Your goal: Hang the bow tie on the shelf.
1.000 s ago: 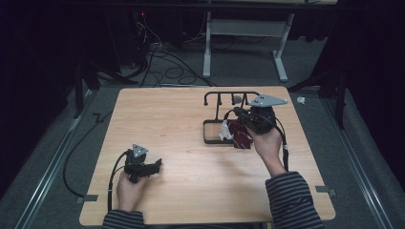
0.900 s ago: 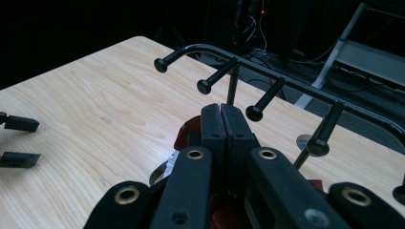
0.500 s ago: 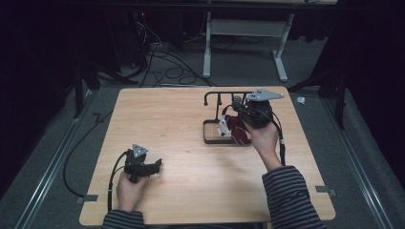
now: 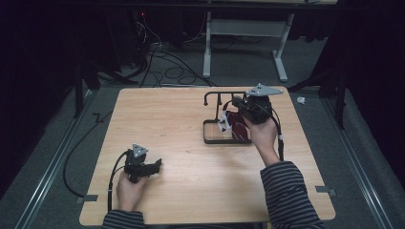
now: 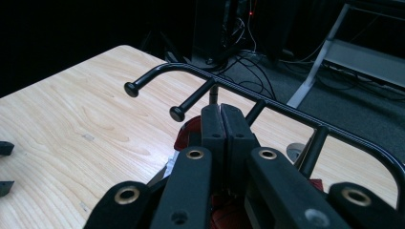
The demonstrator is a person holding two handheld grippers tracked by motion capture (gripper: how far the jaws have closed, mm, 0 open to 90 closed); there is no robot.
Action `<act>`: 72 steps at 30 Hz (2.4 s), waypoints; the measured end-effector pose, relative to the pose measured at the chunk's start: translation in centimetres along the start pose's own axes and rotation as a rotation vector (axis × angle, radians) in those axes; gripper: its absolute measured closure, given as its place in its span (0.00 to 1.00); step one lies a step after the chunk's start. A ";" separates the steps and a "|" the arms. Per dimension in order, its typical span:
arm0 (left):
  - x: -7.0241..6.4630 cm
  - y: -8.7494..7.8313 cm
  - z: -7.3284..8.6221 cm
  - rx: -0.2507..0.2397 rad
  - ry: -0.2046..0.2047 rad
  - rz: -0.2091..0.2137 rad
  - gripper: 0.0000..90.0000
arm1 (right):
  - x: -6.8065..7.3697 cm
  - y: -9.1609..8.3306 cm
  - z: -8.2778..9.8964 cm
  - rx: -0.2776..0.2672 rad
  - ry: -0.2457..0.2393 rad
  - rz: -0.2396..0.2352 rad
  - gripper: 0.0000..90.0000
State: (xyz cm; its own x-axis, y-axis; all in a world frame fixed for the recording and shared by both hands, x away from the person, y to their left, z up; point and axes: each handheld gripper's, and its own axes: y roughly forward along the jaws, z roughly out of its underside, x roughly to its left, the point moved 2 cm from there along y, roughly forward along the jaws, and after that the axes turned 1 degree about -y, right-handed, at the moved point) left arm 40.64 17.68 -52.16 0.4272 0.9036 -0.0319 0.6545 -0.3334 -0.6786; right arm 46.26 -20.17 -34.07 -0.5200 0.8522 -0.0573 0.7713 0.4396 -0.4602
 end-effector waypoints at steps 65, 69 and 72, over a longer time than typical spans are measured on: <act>0.0 0.0 0.0 0.000 0.000 0.000 0.23 | -1.8 0.1 0.1 0.018 0.058 0.024 0.89; 0.0 0.0 0.0 0.000 0.000 0.000 0.23 | -1.8 -0.1 0.2 0.026 0.057 0.018 0.87; 0.0 0.0 0.0 0.000 0.000 0.000 0.23 | -1.9 -0.3 0.4 0.026 0.060 0.015 0.86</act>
State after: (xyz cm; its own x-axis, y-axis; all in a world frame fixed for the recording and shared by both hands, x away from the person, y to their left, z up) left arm 40.63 17.68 -52.16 0.4268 0.9038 -0.0322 0.6546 -0.3333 -0.6785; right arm 46.89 -22.03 -34.14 -0.4844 0.8748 -0.0115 0.7687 0.4193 -0.4830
